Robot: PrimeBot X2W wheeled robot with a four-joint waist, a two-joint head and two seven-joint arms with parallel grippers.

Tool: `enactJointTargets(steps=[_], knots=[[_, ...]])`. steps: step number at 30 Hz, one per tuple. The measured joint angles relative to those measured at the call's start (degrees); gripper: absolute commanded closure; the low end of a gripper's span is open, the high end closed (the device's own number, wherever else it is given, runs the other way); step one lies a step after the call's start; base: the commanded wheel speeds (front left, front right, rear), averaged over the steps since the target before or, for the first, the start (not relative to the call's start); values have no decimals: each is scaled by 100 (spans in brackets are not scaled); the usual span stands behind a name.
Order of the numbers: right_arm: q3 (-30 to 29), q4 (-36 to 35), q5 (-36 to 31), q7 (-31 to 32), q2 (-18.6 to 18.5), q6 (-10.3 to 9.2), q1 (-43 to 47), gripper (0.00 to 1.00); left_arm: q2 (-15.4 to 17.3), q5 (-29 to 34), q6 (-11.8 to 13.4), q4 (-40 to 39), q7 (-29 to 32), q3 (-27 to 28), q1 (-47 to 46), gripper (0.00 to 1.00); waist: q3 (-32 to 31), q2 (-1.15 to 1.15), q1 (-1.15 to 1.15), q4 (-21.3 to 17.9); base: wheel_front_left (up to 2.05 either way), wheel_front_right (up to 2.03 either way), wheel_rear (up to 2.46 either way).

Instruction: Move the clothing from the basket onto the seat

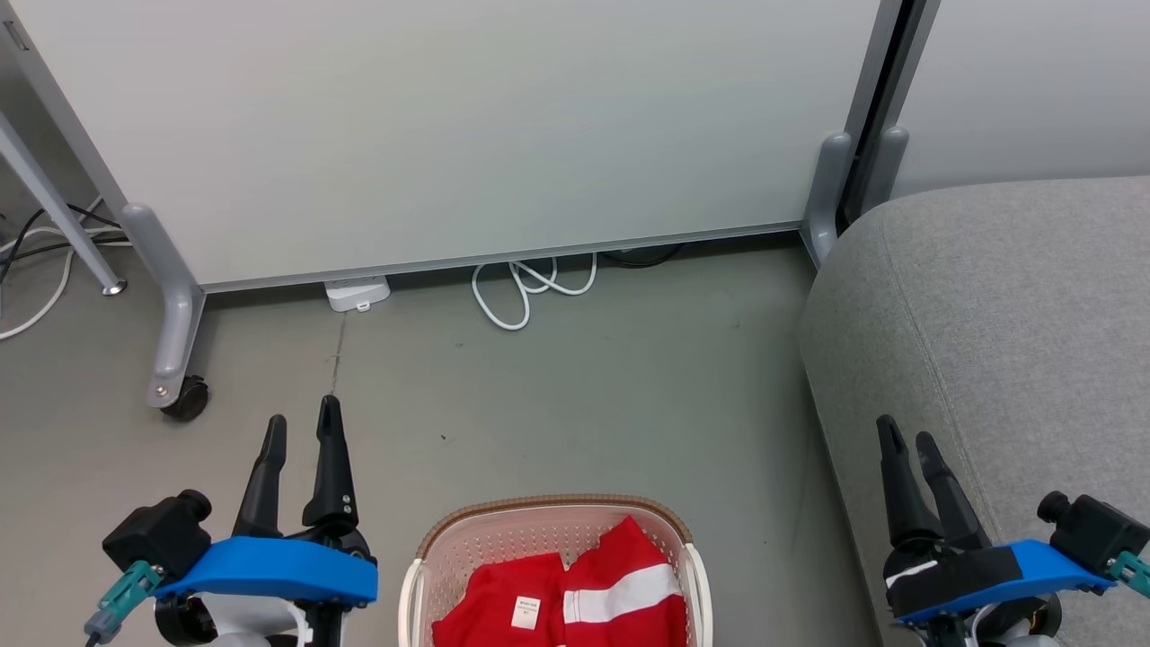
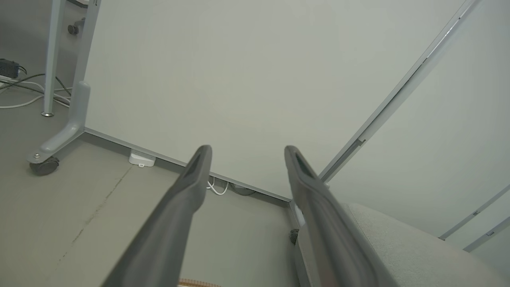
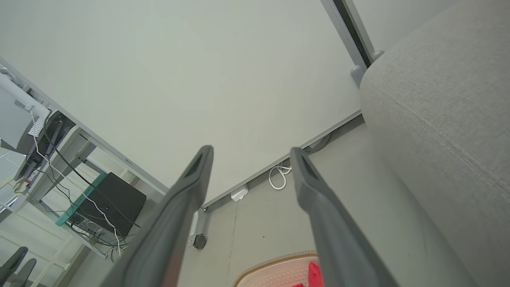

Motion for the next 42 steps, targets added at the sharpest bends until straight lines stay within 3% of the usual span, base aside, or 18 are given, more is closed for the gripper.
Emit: enactJointTargets(steps=[42], knots=[[298,52,-2250,-571,-14,7,-24,0,8,2250,-34,-4,-570,-389,-13,0,35,0,0,99,0,0,0]])
